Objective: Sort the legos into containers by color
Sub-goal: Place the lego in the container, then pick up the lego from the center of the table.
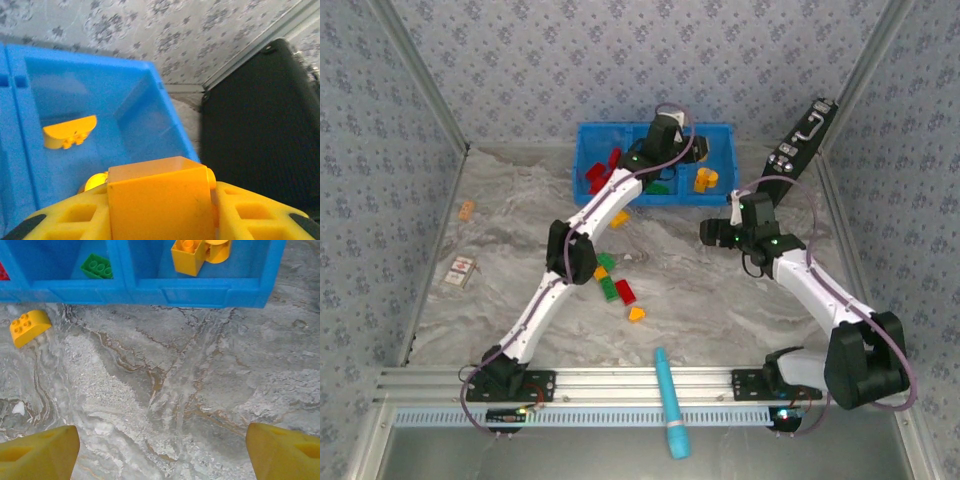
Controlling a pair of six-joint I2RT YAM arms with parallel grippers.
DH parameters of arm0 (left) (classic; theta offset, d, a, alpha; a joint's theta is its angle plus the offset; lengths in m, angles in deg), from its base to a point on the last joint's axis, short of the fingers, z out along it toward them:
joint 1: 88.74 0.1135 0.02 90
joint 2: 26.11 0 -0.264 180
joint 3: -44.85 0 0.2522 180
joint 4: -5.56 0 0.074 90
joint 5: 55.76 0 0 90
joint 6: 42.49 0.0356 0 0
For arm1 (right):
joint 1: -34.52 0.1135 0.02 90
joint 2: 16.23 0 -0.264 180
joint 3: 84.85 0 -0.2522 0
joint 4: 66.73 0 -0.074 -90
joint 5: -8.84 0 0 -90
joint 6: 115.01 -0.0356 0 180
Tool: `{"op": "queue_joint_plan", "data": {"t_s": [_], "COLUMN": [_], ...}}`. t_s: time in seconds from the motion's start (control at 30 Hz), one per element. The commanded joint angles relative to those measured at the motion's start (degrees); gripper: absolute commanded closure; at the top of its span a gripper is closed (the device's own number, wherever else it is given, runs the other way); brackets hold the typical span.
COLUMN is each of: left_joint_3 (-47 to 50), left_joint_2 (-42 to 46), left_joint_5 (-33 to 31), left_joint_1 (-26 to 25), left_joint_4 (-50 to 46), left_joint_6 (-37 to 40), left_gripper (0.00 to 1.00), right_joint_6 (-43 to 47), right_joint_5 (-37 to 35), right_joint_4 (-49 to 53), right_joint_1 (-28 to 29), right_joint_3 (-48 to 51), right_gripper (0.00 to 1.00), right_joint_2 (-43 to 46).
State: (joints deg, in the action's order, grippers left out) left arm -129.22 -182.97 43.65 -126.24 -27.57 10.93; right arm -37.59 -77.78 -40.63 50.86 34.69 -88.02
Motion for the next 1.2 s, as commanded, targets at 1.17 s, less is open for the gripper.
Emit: {"op": "queue_joint_plan", "data": {"t_s": [1.17], "left_joint_3": [10.72], "left_joint_2": [21.33], "left_joint_5": [2.04], "left_joint_1": [8.41], "left_joint_4": [-13.59], "left_joint_6": [18.05], "left_gripper": [0.41], "right_joint_6": [-7.20], "right_joint_5": [6.74], "right_joint_4": [-0.13], "right_joint_1": [12.84], "right_joint_3": [-13.78], "right_gripper": [0.11], "right_joint_2": [-19.58]}}
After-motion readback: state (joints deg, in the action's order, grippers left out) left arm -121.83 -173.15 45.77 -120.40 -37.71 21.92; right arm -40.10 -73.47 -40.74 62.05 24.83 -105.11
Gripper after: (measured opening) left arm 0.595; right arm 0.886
